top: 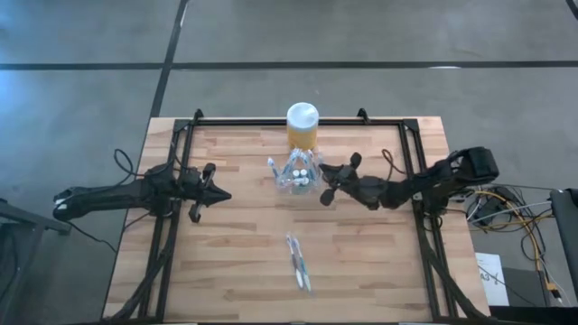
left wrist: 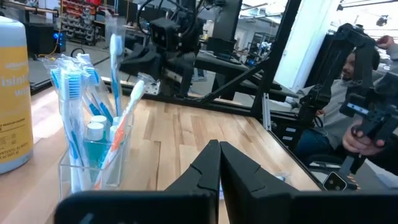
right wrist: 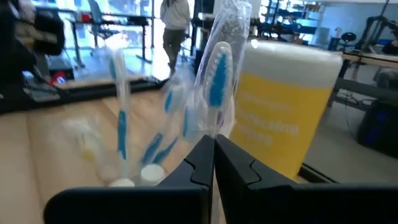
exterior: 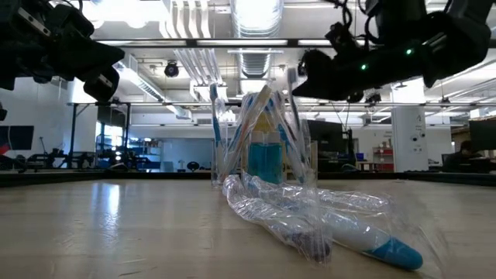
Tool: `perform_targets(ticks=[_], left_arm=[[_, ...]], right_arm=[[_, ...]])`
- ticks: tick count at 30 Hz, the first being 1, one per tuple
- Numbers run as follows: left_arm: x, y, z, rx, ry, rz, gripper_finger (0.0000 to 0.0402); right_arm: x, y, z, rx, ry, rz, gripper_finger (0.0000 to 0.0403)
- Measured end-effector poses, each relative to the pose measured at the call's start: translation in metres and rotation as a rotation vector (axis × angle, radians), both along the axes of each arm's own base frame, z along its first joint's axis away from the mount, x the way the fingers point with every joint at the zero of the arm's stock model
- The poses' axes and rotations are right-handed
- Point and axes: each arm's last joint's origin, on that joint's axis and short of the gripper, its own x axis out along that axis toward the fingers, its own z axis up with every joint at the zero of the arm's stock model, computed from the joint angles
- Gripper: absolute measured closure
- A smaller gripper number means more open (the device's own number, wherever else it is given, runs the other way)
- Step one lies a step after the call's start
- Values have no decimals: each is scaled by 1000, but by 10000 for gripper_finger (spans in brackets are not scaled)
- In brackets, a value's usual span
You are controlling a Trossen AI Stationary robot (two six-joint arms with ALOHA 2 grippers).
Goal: Pick & Place toothbrushing station
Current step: Put the blue toothbrush into the right of the transparent organizer, then put the blue toothbrush into the left of the transparent organizer
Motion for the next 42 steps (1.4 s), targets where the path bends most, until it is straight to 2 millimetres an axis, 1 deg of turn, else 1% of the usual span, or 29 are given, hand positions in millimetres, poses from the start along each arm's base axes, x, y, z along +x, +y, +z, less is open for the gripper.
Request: perform_targets(ticks=[4, 10, 13, 15, 18, 21, 25, 30, 32, 35, 38, 42], left_arm=[[0, 0, 0, -1, 2, -1, 387], [0, 0, -1, -3, 6, -2, 391], [0, 0, -1, -3, 6, -2, 394], [0, 0, 0, -3, 5, -2, 393], [0, 0, 0, -14, 6, -1, 388], [0, 0, 0, -18, 5, -1, 384], [0, 0, 0, -46, 9, -1, 385], [0, 0, 0, -85, 15, 1, 384], [0, 0, -1, -85, 16, 0, 383], [0, 0, 0, -83, 16, 0, 384], [0, 0, 0, -69, 13, 0, 386], [0, 0, 0, -52, 11, 0, 387]], right_arm=[[7, 0, -18, 11, 53, -54, 395], [11, -1, -44, 57, 97, -87, 395], [12, 0, -49, 57, 116, -85, 394], [13, 0, -48, 59, 113, -78, 394], [13, 2, -42, 57, 99, -56, 393], [11, 5, -33, 68, 64, -39, 377], [5, 7, -21, 145, 72, -4, 325], [-8, 10, -3, 256, 153, 1, 249], [-13, 16, 10, 307, 166, 57, 227], [-19, 25, 28, 397, 167, 161, 207], [-21, 39, 42, 471, 184, 252, 203], [-18, 67, 49, 518, 287, 306, 208]])
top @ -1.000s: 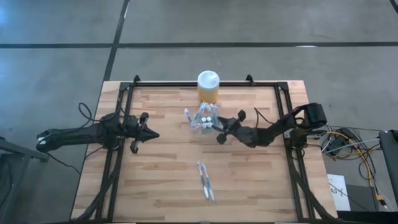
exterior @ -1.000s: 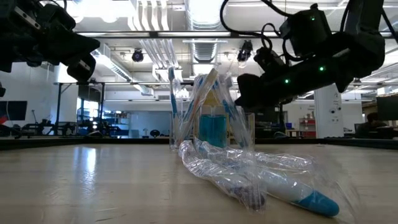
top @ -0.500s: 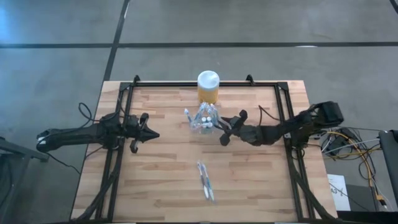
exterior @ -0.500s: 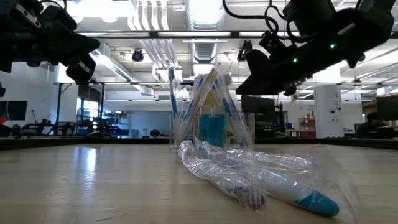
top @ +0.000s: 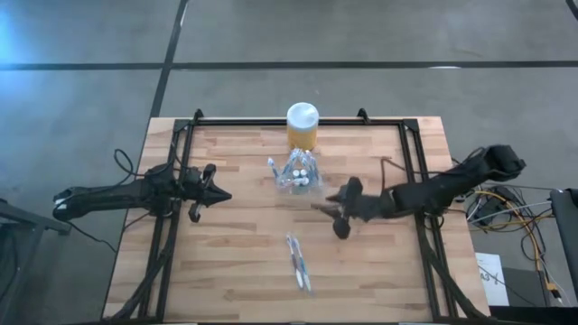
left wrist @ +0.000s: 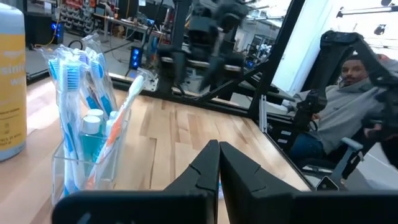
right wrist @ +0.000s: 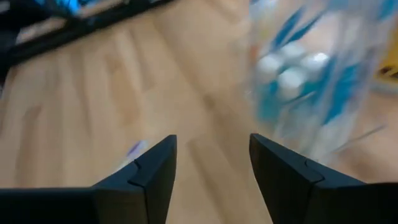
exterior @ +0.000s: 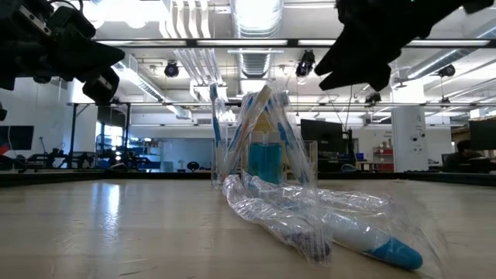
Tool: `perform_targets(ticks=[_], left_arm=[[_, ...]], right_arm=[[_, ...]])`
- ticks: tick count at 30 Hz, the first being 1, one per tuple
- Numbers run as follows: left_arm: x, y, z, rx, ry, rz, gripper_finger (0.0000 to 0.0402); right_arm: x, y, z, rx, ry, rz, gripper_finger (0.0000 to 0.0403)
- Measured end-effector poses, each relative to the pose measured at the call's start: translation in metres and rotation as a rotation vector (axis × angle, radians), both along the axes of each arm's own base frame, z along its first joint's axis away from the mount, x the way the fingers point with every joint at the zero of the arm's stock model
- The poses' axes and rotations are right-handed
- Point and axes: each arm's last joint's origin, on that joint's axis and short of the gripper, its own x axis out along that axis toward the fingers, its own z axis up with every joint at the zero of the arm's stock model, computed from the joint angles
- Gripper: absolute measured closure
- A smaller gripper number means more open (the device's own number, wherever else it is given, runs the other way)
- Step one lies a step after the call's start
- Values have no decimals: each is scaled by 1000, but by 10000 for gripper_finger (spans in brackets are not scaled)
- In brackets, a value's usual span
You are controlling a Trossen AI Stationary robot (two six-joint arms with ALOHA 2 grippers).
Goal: Pick & Place toothbrushing station
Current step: Put the blue toothbrush into the left of the transparent organizer
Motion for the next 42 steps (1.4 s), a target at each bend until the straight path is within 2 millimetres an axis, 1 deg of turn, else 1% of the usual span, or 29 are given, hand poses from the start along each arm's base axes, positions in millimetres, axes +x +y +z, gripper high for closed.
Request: perform_targets(ticks=[4, 7, 9, 12, 17, 21, 24, 26, 30, 38, 42], left_arm=[[0, 0, 0, 22, -3, 9, 387], [0, 0, 0, 22, -1, 11, 387], [0, 0, 0, 18, 0, 13, 387], [0, 0, 0, 19, 1, 12, 388], [0, 0, -1, 17, 2, 12, 388], [0, 0, -1, 27, 0, 11, 388], [0, 0, -1, 48, -3, 10, 388], [0, 0, -1, 55, -4, 9, 388], [0, 0, -1, 62, 2, 8, 388], [0, 0, -3, 58, 16, 0, 388], [0, 0, -5, 56, 23, 0, 388]], right_arm=[[15, 30, 1, 40, 43, 48, 215], [30, 51, 0, 88, 93, 77, 215], [40, 63, -5, 161, 168, 112, 213], [62, 78, -17, 259, 259, 135, 213], [95, 97, -38, 274, 397, 120, 208], [116, 102, -51, 265, 526, 92, 195], [127, 99, -60, 234, 611, 64, 187], [135, 97, -64, 225, 636, 64, 183], [145, 95, -68, 259, 653, 106, 182], [144, 93, -72, 267, 673, 102, 182], [139, 91, -80, 237, 723, 99, 195]])
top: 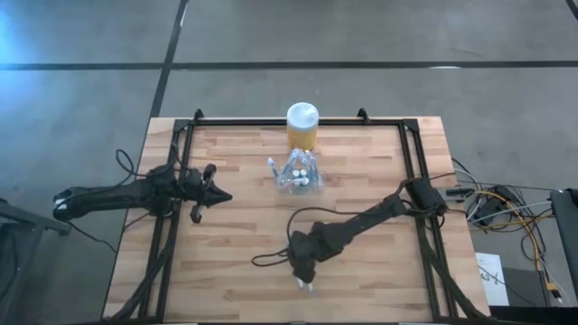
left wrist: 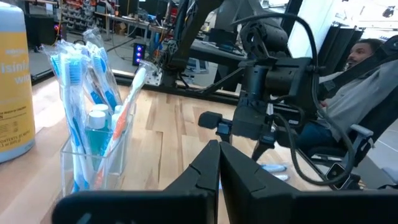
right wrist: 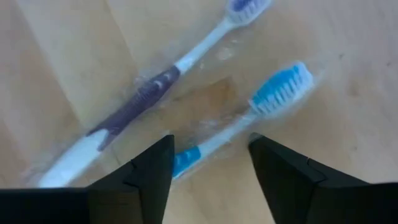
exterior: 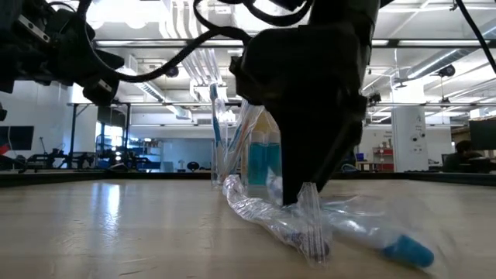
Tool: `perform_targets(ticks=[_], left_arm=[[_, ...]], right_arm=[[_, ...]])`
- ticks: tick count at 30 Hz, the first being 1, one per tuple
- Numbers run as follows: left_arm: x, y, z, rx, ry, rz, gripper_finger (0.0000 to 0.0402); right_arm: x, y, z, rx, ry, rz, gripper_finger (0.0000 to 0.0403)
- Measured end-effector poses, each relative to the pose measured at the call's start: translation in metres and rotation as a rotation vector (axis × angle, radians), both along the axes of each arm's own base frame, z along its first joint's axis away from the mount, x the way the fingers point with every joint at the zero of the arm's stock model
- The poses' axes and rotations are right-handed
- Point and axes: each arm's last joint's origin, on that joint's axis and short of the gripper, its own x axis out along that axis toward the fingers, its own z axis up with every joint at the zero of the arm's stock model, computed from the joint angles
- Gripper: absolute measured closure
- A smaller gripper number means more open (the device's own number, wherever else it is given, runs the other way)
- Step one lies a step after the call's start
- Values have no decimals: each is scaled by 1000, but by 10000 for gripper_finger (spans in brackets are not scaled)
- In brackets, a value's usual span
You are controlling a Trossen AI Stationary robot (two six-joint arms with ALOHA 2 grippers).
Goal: Pick & Place toothbrushing station
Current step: Put the blue toothbrush into the left of the transparent organizer
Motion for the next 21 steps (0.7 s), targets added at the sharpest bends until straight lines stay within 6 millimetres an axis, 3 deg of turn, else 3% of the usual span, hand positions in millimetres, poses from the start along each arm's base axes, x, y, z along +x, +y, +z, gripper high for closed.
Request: perform_targets(ticks=[7, 14, 17, 21], left_arm=[[0, 0, -4, -20, 13, 1, 388], [0, 0, -4, -29, 14, 2, 388], [0, 0, -4, -52, 18, 3, 388], [0, 0, -7, -67, 28, 5, 388]], right_arm=[[-9, 2, -13, -27, 74, 48, 255], [-17, 10, -10, -53, 90, 131, 351], [-20, 12, -6, -49, 101, 140, 382], [-32, 19, 13, -96, 71, 142, 384]])
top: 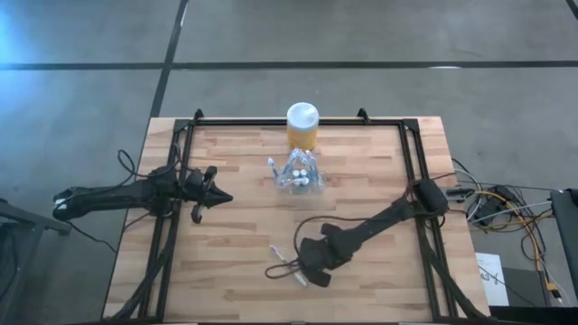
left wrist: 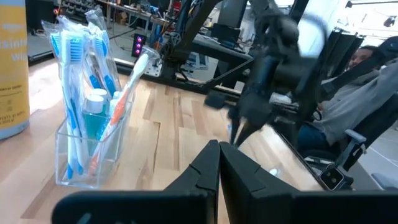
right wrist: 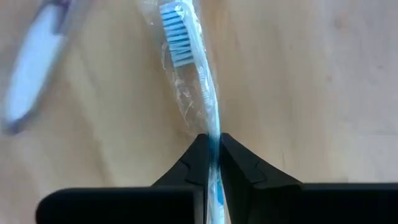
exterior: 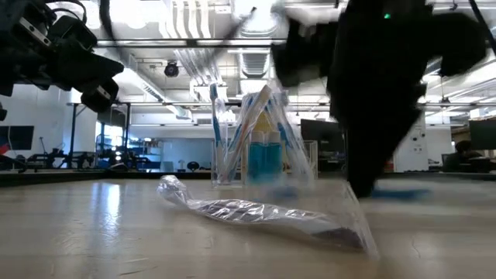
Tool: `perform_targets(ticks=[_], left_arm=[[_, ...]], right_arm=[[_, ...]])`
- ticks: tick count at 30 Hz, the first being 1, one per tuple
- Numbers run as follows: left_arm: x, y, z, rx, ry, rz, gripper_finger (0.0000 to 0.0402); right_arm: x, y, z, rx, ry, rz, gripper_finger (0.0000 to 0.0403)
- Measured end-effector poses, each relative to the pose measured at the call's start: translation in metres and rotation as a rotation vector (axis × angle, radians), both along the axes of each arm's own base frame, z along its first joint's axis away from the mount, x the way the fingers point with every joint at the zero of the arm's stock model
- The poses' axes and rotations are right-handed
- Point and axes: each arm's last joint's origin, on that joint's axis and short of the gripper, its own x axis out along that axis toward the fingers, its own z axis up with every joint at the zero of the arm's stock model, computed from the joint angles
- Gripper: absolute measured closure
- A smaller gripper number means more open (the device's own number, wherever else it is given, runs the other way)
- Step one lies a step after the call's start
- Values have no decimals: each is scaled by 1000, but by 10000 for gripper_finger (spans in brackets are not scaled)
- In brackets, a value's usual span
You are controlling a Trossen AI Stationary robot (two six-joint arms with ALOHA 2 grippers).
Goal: Pick & Place toothbrushing station
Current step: Put the blue toothbrush into the left of the transparent organizer
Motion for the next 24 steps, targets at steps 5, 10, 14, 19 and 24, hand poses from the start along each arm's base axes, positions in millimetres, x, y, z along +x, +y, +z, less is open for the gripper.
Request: perform_targets(ticks=[5, 10, 14, 19, 24], left_arm=[[0, 0, 0, 1, -4, 0, 388], [0, 0, 2, 28, -27, -4, 388], [0, 0, 10, 103, -118, -14, 388], [0, -2, 19, 121, -217, -25, 388], [4, -5, 18, 89, -201, -24, 387]], right_arm=[[-25, 7, 65, -77, -201, 17, 388], [-64, 13, 115, -174, -416, 57, 394], [-103, 10, 145, -258, -622, 73, 397], [-134, -5, 147, -239, -833, 36, 396], [-135, -19, 120, -241, -984, 68, 396]])
